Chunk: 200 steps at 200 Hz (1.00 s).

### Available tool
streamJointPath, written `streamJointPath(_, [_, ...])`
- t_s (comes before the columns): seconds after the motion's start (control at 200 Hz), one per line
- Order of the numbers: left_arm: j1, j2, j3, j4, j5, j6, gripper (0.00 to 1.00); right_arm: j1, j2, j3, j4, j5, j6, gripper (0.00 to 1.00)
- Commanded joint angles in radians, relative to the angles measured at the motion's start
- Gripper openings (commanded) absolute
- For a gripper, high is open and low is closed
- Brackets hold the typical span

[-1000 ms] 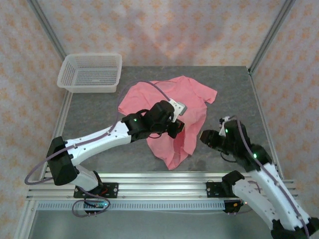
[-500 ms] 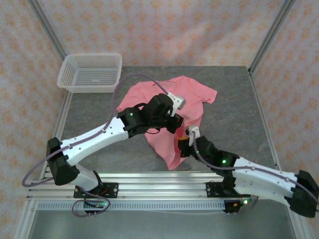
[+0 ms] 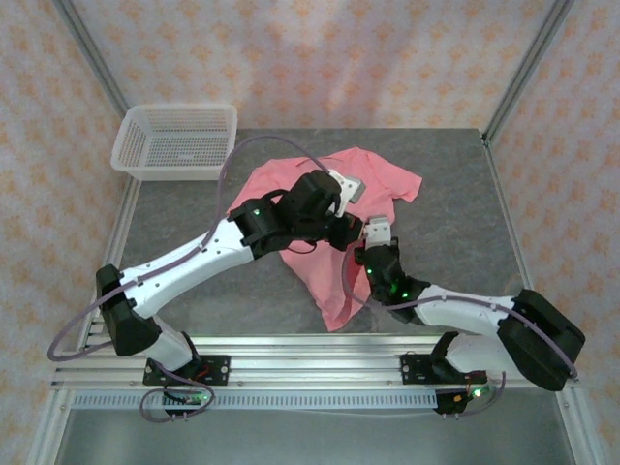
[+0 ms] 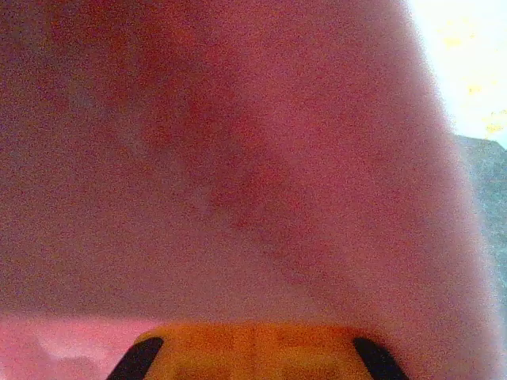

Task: Fold the inside-out t-shirt

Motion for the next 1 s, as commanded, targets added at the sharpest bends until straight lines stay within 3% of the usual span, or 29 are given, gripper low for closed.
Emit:
streamJointPath(0.0, [0.022,0.040,0.113,0.020,0.047,-0.094,0.00,0.051,0.040,0.007,0.129,0.013,-0.086,0.00])
streamJointPath(0.125, [0.037,0.091,0.233,-0.072,-0.020,-0.114,0.00,0.186,0.038,-0.005,0.152,0.060,-0.096,0.00])
streamJointPath(0.25, [0.042,0.093,0.252,-0.084,-0.042,-0.114,0.00,0.289,0.074,0.014,0.117,0.075,-0.052,0.00])
streamJointPath(0.37, [0.041,0.075,0.217,-0.073,-0.039,-0.114,0.00,0.305,0.153,0.030,0.134,0.048,-0.009,0.00])
streamJointPath(0.465, [0.041,0.043,0.165,-0.038,-0.013,-0.114,0.00,0.248,0.217,0.065,0.127,-0.064,0.010,0.00])
streamJointPath(0.56, [0.042,0.008,0.127,-0.022,0.006,-0.109,0.00,0.122,0.237,0.089,0.110,-0.181,0.093,0.00])
streamJointPath(0.771, [0.072,-0.025,0.145,-0.068,-0.046,-0.039,0.00,-0.096,0.239,0.119,0.069,-0.364,0.069,0.00])
streamJointPath(0.866, [0.080,-0.009,0.206,-0.049,0.023,-0.016,0.00,-0.174,0.270,0.143,0.065,-0.464,0.088,0.00])
streamJointPath(0.996, [0.079,0.063,0.377,-0.133,0.074,0.042,0.00,-0.186,0.343,0.207,0.043,-0.649,0.121,0.00])
